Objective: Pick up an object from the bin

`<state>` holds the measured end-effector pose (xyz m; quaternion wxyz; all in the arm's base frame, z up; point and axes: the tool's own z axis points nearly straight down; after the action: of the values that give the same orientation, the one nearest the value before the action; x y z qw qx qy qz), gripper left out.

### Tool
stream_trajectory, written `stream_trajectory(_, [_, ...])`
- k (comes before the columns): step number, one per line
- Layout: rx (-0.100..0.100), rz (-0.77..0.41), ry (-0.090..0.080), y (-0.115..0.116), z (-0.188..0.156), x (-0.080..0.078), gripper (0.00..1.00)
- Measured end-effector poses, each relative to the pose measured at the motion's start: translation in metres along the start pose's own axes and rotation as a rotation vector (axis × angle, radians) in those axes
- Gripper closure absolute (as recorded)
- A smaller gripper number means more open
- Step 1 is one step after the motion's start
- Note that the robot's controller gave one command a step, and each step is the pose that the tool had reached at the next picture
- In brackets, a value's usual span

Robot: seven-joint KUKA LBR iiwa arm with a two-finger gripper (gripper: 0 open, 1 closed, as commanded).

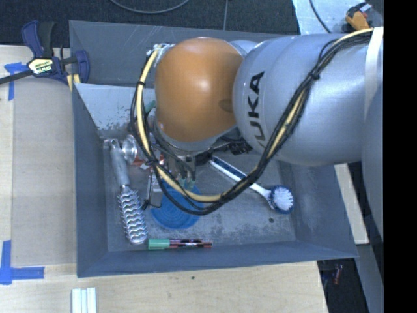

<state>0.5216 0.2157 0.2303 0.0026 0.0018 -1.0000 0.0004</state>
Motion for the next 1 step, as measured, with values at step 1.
stream_trajectory(1, [-0.002,0.005,-0.008,-0.0013,-0.0043,-0.0020,0.00])
